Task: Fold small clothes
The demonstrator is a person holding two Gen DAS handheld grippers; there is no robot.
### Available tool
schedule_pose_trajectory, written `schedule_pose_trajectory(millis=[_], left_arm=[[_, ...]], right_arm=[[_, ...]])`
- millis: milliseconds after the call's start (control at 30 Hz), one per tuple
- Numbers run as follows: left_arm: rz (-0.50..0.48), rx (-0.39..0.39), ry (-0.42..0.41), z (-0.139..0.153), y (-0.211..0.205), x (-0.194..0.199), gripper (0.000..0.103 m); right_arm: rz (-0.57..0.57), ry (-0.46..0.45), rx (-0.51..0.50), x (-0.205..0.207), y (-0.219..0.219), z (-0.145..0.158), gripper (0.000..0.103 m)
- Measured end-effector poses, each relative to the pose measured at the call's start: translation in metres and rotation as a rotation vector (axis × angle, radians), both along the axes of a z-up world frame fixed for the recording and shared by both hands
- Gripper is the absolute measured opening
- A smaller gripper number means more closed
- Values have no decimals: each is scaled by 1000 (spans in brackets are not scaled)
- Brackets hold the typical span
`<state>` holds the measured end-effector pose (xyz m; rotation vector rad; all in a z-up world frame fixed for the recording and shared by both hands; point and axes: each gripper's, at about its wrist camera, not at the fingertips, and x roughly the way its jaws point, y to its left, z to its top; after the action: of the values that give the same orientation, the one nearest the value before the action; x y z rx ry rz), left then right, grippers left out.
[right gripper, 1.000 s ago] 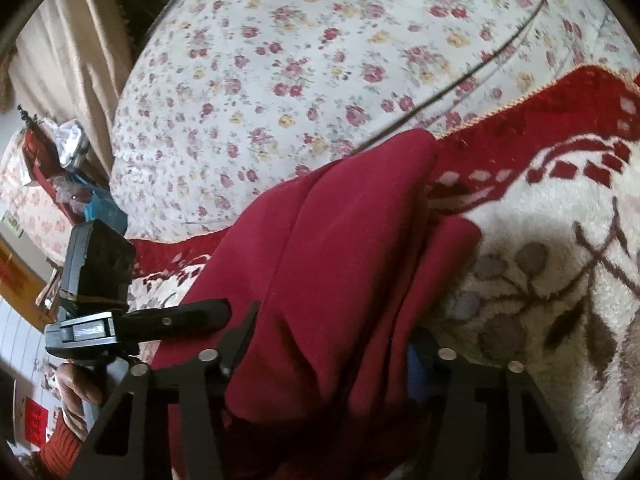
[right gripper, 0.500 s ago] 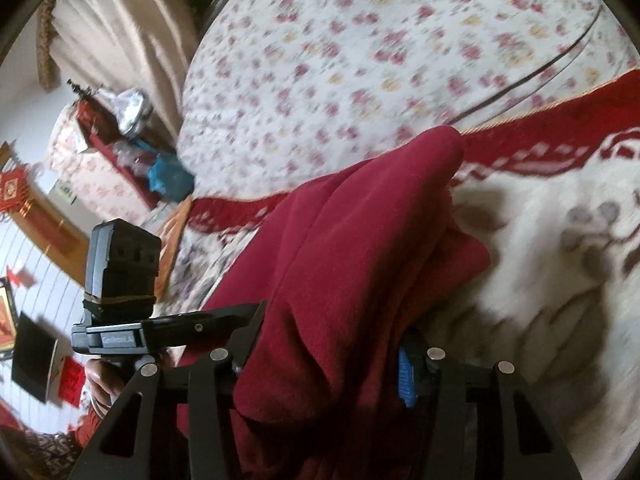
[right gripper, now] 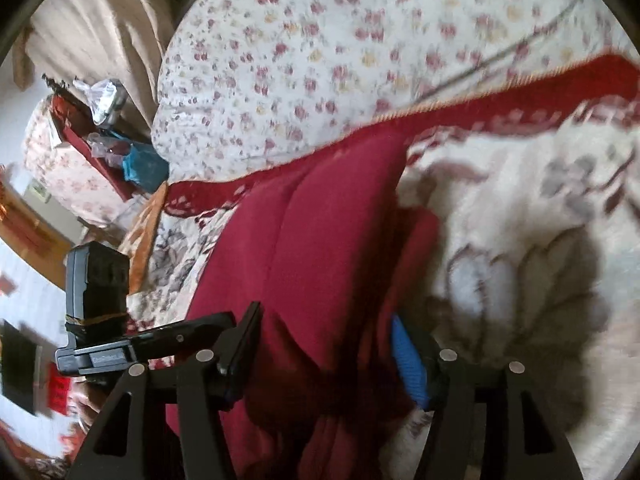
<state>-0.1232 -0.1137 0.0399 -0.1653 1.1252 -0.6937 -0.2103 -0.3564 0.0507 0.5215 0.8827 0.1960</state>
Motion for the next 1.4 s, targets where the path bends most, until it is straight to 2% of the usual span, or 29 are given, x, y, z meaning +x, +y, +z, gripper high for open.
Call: schedule_pose_trajectory(millis=[133, 233, 300, 433, 500, 600, 800, 900, 1033, 1133, 1267, 1400], left_arm=[[40, 56, -78, 9, 5, -8, 68], [57, 112, -144, 15, 4, -15, 68], [63, 133, -174, 16, 5, -17, 68], [70, 166, -216, 14, 4, -18, 68], [74, 178, -239, 15, 2, -19, 68], [78, 215, -281, 17, -4, -23, 68], [97, 248, -322, 20, -2, -27, 68], [106, 253, -326, 20, 0, -28, 68], [121, 274, -348, 22, 1, -33, 68], [132, 293, -369, 25, 1, -38, 68], [145, 307, -412, 33, 5, -45, 68], [185, 299, -450, 44, 11, -51, 68]], right_arm=[[26, -108, -172, -4, 17, 43, 60], [111, -145, -238, 3, 38, 54, 58], [148, -102, -282, 16, 51, 44, 57], [153, 28, -418, 37, 56, 1, 51], [144, 34, -417, 40, 50, -11, 51], [142, 29, -416, 37, 46, -11, 51], [177, -9, -408, 12, 52, 18, 51], [190, -10, -431, -6, 64, 22, 51], [172, 44, -522, -17, 72, -2, 51], [138, 38, -518, -21, 71, -12, 52], [133, 10, -515, -27, 73, 6, 52], [82, -84, -487, -39, 72, 39, 56]])
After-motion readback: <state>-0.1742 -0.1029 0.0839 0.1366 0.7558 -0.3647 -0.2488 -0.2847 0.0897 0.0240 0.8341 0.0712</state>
